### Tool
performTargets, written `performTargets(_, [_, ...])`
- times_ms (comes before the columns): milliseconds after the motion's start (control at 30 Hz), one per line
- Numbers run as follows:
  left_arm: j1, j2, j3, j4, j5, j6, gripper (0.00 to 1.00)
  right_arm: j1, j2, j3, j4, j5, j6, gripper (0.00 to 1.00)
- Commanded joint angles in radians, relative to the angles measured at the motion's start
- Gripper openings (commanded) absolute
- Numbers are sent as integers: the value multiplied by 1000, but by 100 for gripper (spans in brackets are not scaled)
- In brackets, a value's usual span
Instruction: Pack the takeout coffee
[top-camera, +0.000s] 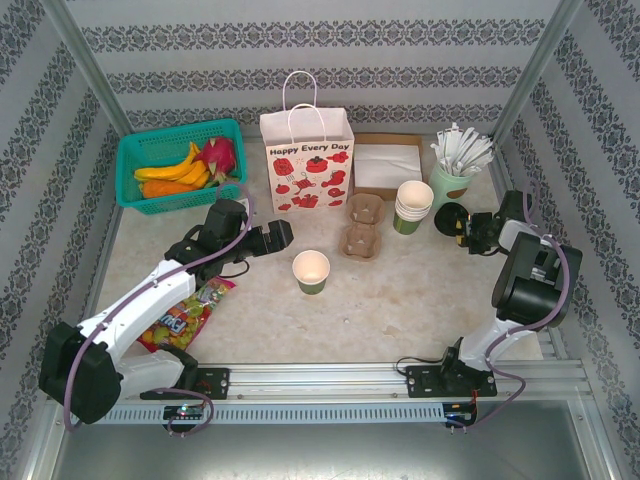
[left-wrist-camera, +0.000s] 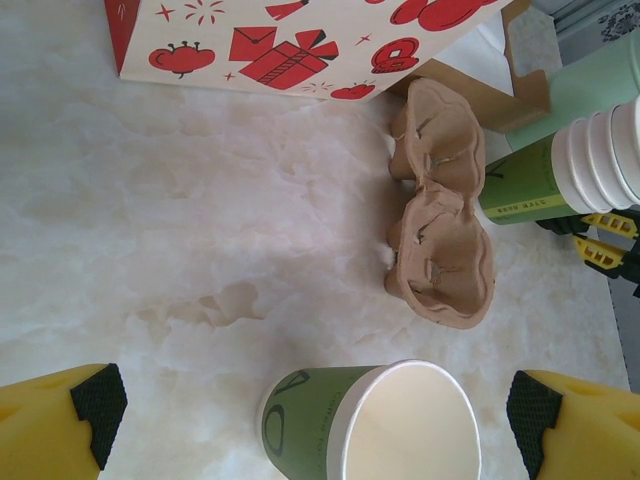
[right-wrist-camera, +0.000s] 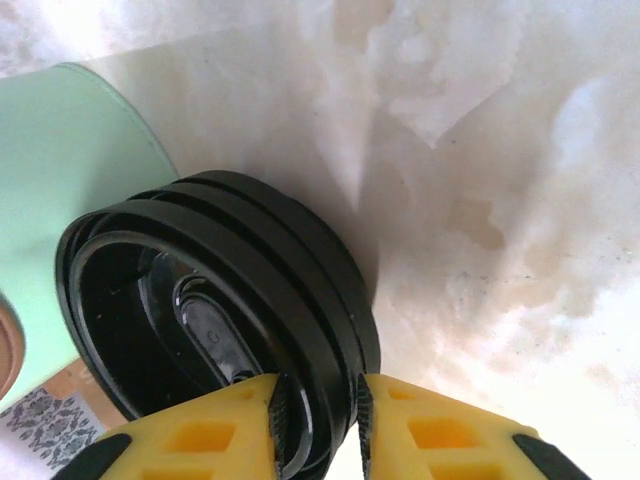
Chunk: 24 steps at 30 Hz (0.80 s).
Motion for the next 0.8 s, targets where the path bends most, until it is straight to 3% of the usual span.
performTargets(0, [11, 3, 20, -13, -11, 4, 100, 10, -37, 1, -6, 10, -27, 30])
performTargets(233, [11, -3, 17, -15, -10, 3, 100, 10, -36, -1, 0, 4, -37, 22])
performTargets(467, [12, -9, 10, -18, -15, 3, 100, 9, -33, -8, 1, 10, -47, 20])
performTargets(767, [12, -24, 4, -17, -30, 11, 100, 10, -143, -20, -47, 61, -148, 8])
